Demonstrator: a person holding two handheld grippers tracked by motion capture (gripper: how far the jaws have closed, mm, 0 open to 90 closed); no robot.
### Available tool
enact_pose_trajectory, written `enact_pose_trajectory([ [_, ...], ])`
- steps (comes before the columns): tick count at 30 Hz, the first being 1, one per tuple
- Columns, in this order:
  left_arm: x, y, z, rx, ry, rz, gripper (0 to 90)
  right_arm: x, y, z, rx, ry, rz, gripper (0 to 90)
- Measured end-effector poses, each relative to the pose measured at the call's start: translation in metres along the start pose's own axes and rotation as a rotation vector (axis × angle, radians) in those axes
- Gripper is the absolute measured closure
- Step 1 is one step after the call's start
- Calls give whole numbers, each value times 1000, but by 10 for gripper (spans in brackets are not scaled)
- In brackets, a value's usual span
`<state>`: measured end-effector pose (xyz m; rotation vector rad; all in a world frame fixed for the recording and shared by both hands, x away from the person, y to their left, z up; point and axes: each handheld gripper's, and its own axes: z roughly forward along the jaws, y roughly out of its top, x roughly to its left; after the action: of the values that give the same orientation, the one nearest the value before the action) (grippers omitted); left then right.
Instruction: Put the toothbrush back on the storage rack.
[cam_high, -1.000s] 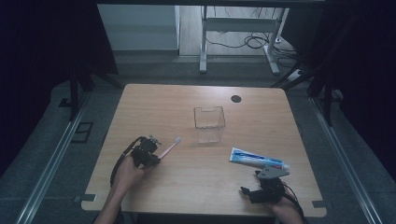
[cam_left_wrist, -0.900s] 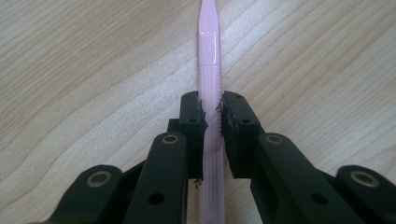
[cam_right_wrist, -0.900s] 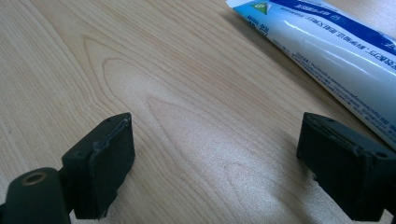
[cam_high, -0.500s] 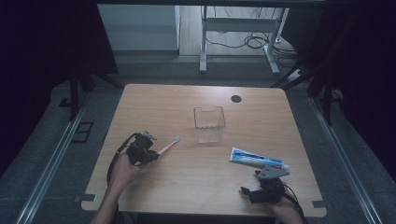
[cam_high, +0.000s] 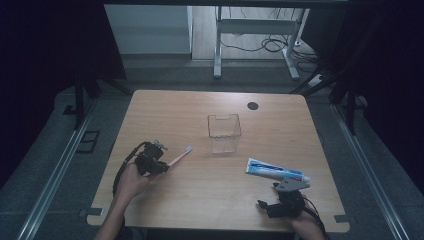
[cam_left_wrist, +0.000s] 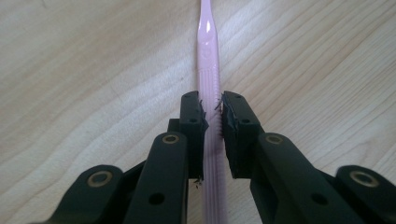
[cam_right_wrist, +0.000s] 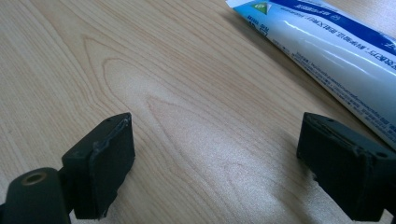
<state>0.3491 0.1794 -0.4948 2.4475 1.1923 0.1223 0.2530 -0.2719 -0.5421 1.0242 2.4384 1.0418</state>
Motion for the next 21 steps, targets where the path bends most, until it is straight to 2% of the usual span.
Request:
enact_pose_trajectory([
  [2, 1, 0, 4, 26, 1, 3, 794, 0, 0, 0, 0, 0, 0, 109],
  [4, 3, 1, 3, 14, -12, 1, 898, 0, 0, 0, 0, 0, 0, 109],
  [6, 2, 2, 3, 32, 8, 8, 898, 0, 0, 0, -1, 0, -1, 109],
  [10, 1, 4, 4, 37, 5, 10, 897, 0, 0, 0, 0, 0, 0, 109],
  [12, 0, 4, 5, 40, 17, 15, 887, 0, 0, 0, 0, 0, 0, 109],
  [15, 1, 6, 9, 63, 36, 16, 794, 0, 0, 0, 0, 0, -1, 109],
  [21, 6, 9, 17, 92, 15, -10, 780, 0, 0, 0, -1, 0, -1, 109],
])
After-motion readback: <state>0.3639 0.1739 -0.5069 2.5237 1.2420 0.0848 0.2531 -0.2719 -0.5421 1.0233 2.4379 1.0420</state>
